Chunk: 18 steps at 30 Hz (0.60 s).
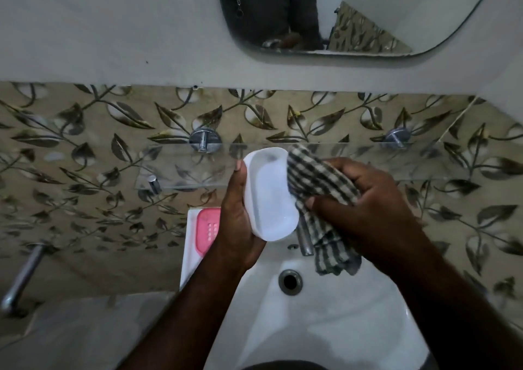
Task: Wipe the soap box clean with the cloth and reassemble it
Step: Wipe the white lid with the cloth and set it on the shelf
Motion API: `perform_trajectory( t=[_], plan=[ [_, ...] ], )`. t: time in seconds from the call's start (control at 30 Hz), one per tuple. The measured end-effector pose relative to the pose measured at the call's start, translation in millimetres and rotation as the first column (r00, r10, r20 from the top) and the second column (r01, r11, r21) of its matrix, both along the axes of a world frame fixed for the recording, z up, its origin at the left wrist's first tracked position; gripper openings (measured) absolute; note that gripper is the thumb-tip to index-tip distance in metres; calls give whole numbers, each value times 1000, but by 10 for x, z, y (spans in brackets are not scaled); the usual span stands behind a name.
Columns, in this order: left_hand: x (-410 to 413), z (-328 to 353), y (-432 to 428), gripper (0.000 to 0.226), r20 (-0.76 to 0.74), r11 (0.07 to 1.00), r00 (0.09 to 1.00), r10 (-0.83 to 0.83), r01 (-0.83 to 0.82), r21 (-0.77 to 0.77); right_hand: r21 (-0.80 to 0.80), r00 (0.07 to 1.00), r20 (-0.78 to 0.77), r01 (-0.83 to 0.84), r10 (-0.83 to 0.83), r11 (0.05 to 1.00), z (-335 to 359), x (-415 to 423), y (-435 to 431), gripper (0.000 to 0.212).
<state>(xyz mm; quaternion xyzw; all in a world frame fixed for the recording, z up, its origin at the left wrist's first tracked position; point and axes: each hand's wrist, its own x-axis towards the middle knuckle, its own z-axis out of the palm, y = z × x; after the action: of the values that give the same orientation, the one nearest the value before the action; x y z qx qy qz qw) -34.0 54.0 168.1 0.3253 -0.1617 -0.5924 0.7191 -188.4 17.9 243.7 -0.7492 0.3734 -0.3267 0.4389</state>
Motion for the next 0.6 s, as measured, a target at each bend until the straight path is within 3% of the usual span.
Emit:
perform_trajectory(
  t=[0.03, 0.13, 0.23, 0.33, 0.4, 0.47, 0.53, 0.6],
  plan=[
    [-50, 24, 9, 57, 50, 1000, 999, -13, 13, 8, -5, 996, -65, -62, 62, 998, 0, 58, 23, 25],
    [-129, 57, 28, 64, 124, 999, 991, -45, 42, 23, -33, 984, -67, -167, 165, 985, -136, 238, 199, 7],
    [-38, 89, 70, 59, 118, 990, 987, 107, -117, 84, -269, 953, -250, -240, 173, 933, -330, 248, 336, 12],
    [-6, 94, 78, 66, 226, 968, 956, 185, -217, 124, -413, 868, -486, -328, 99, 849, -505, 172, 293, 44],
    [-63, 99, 89, 69, 223, 963, 953, 207, -239, 126, -394, 908, -414, -244, 65, 886, -523, 176, 284, 37],
    [-88, 111, 90, 67, 241, 963, 942, 233, -258, 77, -160, 968, -209, -173, 138, 972, -461, 238, 292, 20],
    [-83, 113, 89, 60, 275, 963, 926, 259, -268, -2, -15, 977, -78, -200, 198, 980, -455, 232, 307, 15],
    [-61, 127, 96, 40, 305, 965, 916, 260, -257, -53, -192, 969, -160, -219, 189, 957, -466, 198, 346, 17]
  ],
)
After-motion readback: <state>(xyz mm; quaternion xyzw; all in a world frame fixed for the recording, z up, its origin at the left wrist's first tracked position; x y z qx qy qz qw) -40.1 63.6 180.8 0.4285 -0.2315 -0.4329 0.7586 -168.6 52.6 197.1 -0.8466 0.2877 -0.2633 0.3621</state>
